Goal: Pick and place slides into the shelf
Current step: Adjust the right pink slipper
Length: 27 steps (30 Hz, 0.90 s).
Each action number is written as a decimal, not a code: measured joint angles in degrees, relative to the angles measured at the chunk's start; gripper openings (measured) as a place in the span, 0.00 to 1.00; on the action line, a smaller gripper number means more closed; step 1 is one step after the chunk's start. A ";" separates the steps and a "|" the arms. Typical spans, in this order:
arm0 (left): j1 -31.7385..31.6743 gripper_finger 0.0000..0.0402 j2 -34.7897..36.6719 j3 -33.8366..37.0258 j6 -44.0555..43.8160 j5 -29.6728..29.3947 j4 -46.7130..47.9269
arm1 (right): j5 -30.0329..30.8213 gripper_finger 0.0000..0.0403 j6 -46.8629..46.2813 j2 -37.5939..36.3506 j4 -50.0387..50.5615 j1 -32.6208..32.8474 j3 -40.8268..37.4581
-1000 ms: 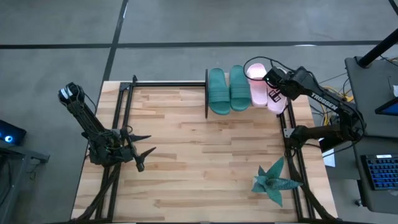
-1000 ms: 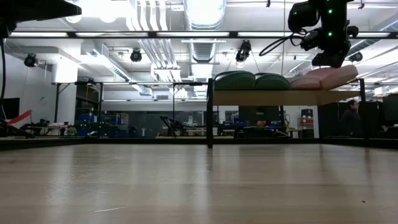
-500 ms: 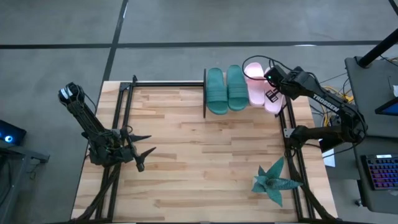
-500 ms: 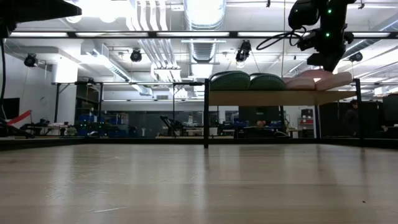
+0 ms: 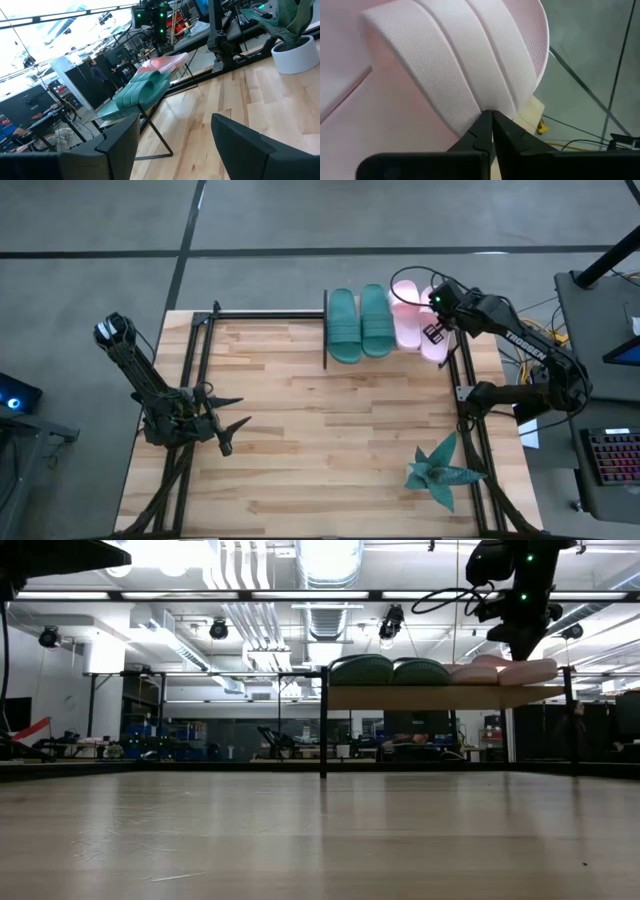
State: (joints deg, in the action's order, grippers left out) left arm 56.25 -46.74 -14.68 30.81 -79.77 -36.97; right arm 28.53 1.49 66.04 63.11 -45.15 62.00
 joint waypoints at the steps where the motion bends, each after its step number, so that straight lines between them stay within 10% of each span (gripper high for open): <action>1: 0.00 0.57 0.00 0.00 0.00 0.00 0.02 | -0.41 0.02 -0.15 -0.04 0.05 -0.02 0.00; 27: 0.00 0.57 -0.02 0.00 -0.33 -0.01 0.02 | -4.79 0.12 4.98 -6.67 -1.87 -0.13 3.18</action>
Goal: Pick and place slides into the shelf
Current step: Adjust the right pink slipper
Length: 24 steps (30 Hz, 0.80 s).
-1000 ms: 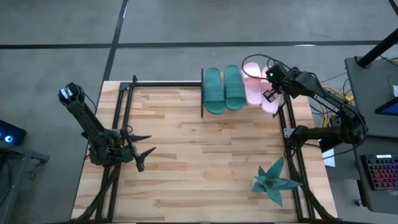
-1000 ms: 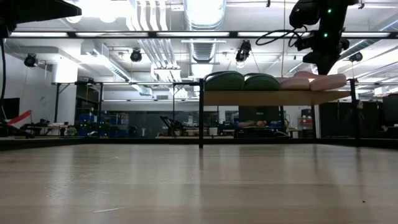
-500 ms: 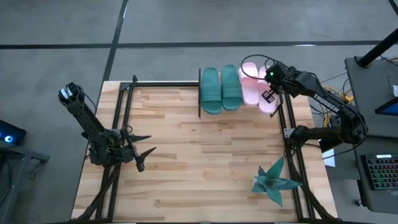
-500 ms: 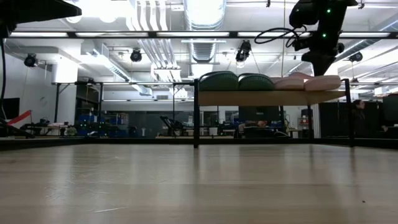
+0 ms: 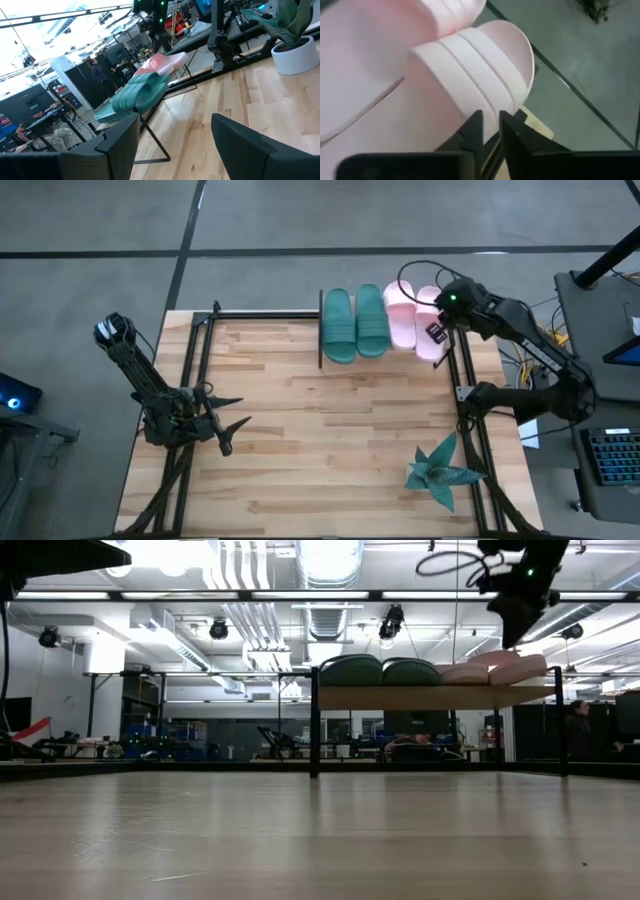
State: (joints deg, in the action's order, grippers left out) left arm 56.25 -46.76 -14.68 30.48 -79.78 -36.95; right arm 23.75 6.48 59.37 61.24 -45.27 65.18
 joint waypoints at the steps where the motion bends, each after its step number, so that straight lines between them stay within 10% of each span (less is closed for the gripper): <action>1: 0.01 0.57 0.00 0.00 -0.02 0.00 0.00 | -0.04 0.15 -0.10 -0.86 0.15 0.04 0.07; 6: 0.00 0.57 0.00 0.00 -0.02 0.01 0.00 | -1.18 0.31 -0.51 -4.89 0.39 -0.11 0.09; 12: 0.00 0.57 0.01 0.00 -0.03 0.01 0.00 | -22.65 0.42 -6.47 -9.51 0.13 1.55 -0.05; 24: 0.02 0.57 0.00 0.00 -0.04 0.01 -0.02 | -6.65 0.34 -8.62 -20.55 -0.19 32.94 -6.50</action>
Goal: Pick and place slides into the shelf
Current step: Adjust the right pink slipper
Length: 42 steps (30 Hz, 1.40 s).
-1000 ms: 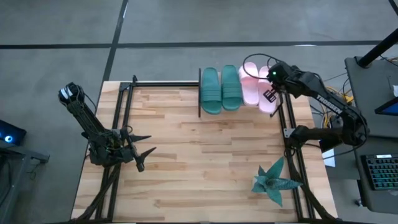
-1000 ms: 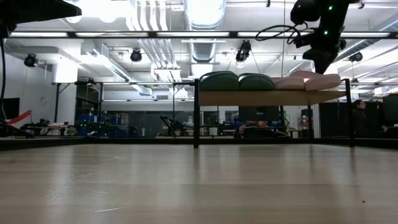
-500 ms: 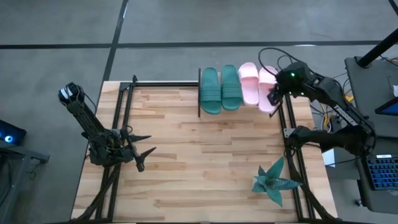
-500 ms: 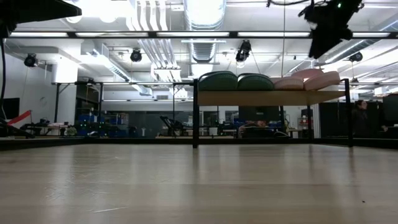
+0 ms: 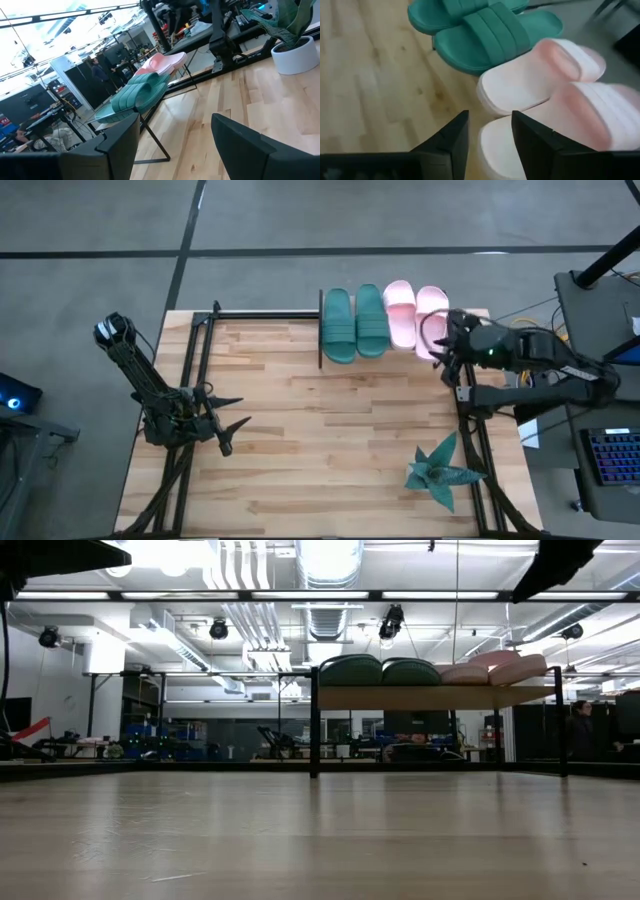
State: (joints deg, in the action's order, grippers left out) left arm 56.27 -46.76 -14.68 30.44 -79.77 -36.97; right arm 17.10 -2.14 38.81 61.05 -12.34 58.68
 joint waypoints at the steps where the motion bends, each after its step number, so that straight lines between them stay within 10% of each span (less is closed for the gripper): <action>1: -0.02 0.57 0.00 0.00 0.00 0.00 0.02 | 3.22 0.34 -0.56 0.03 -0.01 2.88 -0.41; 15: -0.02 0.57 0.00 0.00 0.00 0.00 -0.01 | 28.14 0.34 1.99 16.49 7.03 24.52 1.41; 22: 0.00 0.57 0.01 0.00 0.00 0.00 -0.02 | 24.77 0.34 -9.72 26.14 23.21 24.48 4.24; 42: 0.00 0.57 0.02 0.00 0.00 -0.02 0.00 | 28.43 0.34 -11.19 33.65 23.62 24.44 -2.19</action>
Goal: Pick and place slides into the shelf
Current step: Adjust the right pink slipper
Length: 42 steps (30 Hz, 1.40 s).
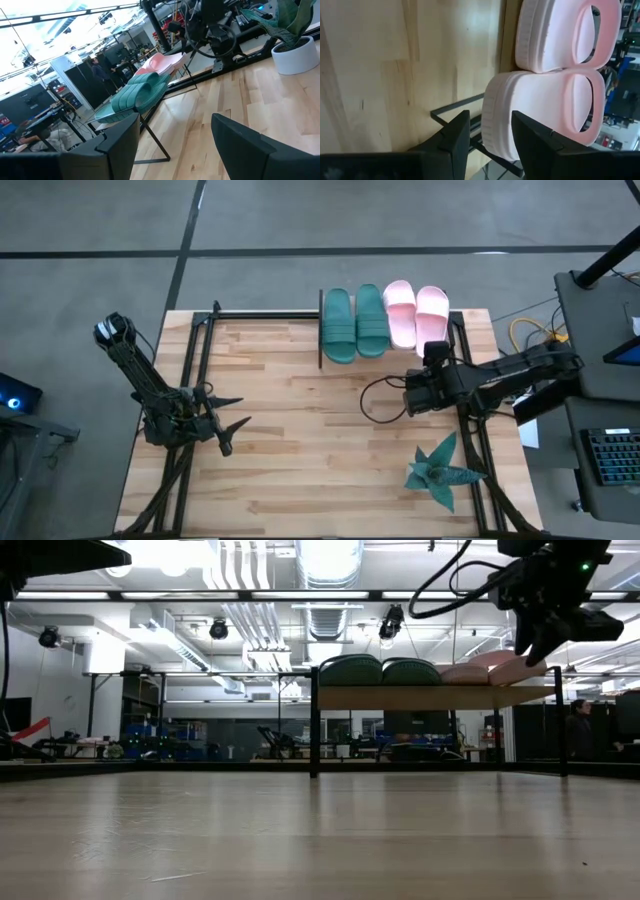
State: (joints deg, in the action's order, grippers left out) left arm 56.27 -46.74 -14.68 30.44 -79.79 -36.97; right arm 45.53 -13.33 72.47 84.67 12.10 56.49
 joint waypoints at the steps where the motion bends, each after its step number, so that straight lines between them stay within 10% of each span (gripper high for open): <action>1: 0.00 0.57 0.00 0.00 0.00 0.00 0.00 | 0.01 0.34 -0.11 -0.02 -0.08 -0.01 -0.19; 14: -0.01 0.57 -0.01 0.00 0.01 0.02 0.00 | 5.70 0.31 -1.48 -0.04 -1.75 -0.74 -2.86; 24: -0.01 0.57 -0.01 0.00 0.00 0.02 0.00 | 5.02 0.04 -1.67 -0.04 -1.76 -0.74 -2.78; 42: 0.00 0.57 0.00 -0.02 0.02 0.02 0.02 | 6.19 0.02 -1.98 -14.17 -3.47 1.59 -2.49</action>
State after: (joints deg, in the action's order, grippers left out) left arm 56.27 -46.74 -14.70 30.46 -79.77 -36.95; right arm 51.72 -15.31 58.29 81.21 13.69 53.99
